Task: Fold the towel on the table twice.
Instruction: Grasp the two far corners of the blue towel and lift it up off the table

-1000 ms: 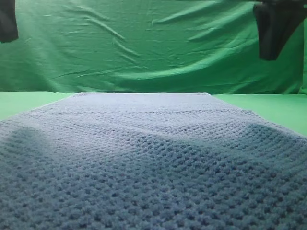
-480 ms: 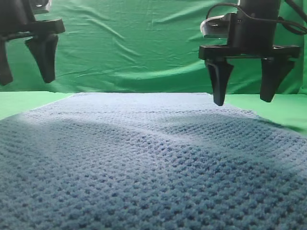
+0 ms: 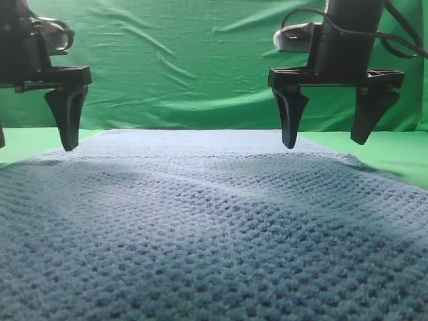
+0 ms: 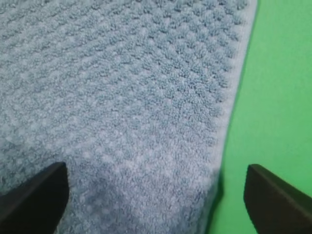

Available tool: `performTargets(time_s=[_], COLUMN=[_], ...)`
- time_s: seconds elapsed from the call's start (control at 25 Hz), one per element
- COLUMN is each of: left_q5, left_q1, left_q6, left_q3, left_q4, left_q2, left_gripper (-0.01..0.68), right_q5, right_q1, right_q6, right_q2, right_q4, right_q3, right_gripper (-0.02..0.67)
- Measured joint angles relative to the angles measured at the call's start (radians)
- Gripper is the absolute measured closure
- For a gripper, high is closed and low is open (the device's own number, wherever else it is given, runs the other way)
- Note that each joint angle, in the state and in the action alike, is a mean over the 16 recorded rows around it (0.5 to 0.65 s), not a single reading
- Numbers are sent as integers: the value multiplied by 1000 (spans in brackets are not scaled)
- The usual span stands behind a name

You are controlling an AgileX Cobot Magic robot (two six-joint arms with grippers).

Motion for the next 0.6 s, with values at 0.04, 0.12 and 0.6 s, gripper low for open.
performTargets(time_s=[0.04, 0.12, 0.6], left_q5=[0, 1, 32], left_q1=[0, 0, -1], left_q6=[-1, -3, -4], left_q3=[-4, -15, -92], left_q4=[2, 8, 18], left_q2=[11, 33, 126], left_gripper=[27, 27, 27], right_q5=[-8, -22, -63], right_q1=[0, 0, 0], right_q6=[0, 0, 0], right_q2=[5, 14, 56], right_q4=[0, -1, 0], right_q3=[0, 0, -8], right_gripper=[3, 3, 10])
